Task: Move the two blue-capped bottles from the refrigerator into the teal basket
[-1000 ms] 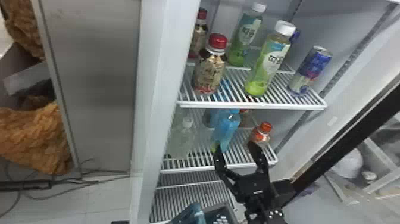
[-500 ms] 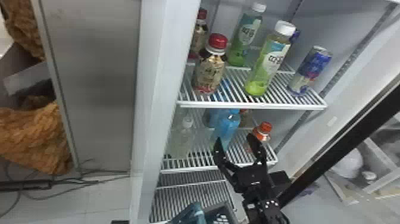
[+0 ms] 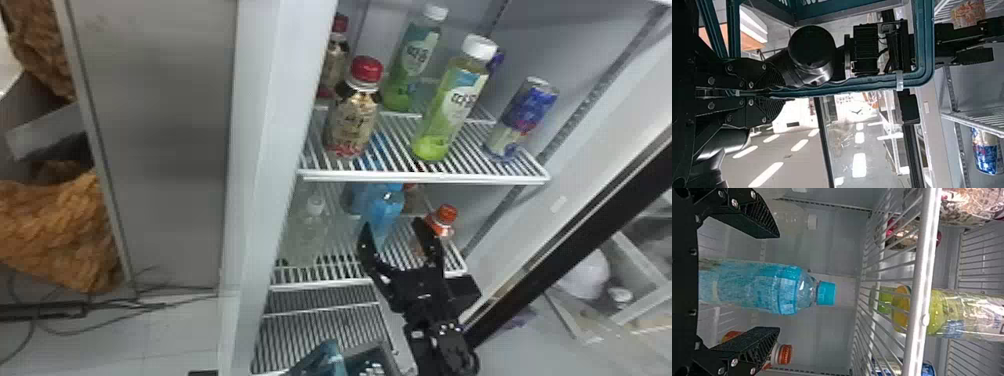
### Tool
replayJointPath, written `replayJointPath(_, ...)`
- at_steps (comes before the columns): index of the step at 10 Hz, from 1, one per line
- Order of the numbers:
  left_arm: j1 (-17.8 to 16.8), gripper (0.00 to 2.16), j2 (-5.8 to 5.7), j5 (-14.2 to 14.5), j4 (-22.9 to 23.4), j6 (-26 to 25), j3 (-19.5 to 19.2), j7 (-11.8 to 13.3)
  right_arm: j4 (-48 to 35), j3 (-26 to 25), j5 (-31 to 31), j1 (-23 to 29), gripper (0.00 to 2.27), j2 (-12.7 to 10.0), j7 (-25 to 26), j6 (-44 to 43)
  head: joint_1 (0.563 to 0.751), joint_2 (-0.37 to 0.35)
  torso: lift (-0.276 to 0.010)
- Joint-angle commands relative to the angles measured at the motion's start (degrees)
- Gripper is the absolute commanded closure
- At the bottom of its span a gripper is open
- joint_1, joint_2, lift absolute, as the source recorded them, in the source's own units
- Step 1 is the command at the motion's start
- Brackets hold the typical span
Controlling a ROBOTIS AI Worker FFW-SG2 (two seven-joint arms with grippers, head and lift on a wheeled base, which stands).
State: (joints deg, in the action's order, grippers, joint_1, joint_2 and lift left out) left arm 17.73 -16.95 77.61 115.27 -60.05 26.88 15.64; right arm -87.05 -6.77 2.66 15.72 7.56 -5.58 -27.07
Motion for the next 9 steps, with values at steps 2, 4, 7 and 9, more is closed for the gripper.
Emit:
replayJointPath(2,-0.02,1.09,0.07,0.00,-0.03,0.01,0.10,0.09,2.04,0.53,0.06,-1.38,0.18,0.00,0.92,-0.92,0.695,-0.350,-0.152)
replayJointPath(4,-0.02,1.09,0.07,0.00,-0.03,0.01,0.10,0.09,4.43,1.05,0.59,-3.07,0.18,0.18,1.54,-1.62,0.695,-0.350,-0.152)
replayJointPath(7,-0.02,1.09,0.07,0.35,-0.17,0.01,0.28,0.09,7.25,2.90,2.08,-5.60,0.18,0.62,2.24,-1.62,0.695,-0.350,-0.152)
replayJointPath(9,-0.16,1.09,0.07,0.44,-0.45,0.01,0.36,0.09,8.23,3.07,2.17,-6.59,0.18,0.62,2.77,-1.62,0.695,-0.350,-0.152)
